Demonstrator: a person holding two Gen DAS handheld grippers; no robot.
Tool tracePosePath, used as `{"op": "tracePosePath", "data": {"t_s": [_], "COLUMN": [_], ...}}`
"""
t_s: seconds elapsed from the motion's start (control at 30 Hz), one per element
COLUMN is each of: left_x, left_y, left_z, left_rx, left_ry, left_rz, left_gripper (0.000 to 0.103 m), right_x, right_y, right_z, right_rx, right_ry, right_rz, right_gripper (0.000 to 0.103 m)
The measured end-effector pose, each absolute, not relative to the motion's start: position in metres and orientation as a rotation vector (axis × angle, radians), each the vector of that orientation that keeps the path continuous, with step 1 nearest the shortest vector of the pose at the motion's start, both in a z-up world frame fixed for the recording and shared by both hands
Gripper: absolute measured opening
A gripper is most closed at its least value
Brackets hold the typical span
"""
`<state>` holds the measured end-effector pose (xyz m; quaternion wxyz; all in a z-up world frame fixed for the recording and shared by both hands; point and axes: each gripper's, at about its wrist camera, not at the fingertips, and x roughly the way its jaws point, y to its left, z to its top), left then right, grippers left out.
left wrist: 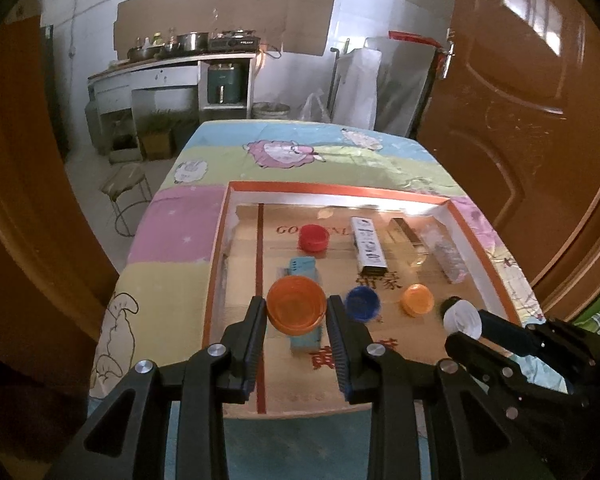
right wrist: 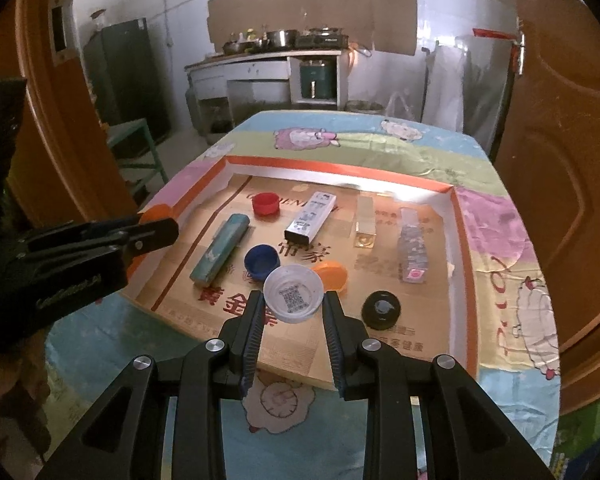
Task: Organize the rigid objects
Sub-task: 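Carry the orange cap and white cap with both grippers into the tray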
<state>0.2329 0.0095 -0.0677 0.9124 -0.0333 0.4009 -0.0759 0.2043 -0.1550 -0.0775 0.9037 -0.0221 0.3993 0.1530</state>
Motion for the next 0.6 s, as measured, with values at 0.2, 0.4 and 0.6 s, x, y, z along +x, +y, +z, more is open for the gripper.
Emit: {"op": "tracePosePath", "data": {"t_s": [0.2, 0.4, 0.6], "left_x": [0.247, 0.259, 0.268], "left_y": [0.017, 0.023, 0.025], "left_z": [-0.080, -0.089, -0.097], "left_rx": [-0.075, -0.077, -0.077], "left_ry": [0.851, 0.868, 0.883], "left_rz": [-0.136, -0.123, -0.119], "left_gripper": [0.031, 0.031, 0.031], "right_x": [0.215, 0.224, 0.232], "right_y": [-0.146, -0.140, -0.136], "right_z": [-0.090, -0.100, -0.107], "right_rx": [-0.049, -0.052, -0.058], "right_ry": [0.855, 0.877, 0.894], "right_rz": [0.339, 0.354, 0.361], "right_gripper": [0.030, 0.030, 0.030]}}
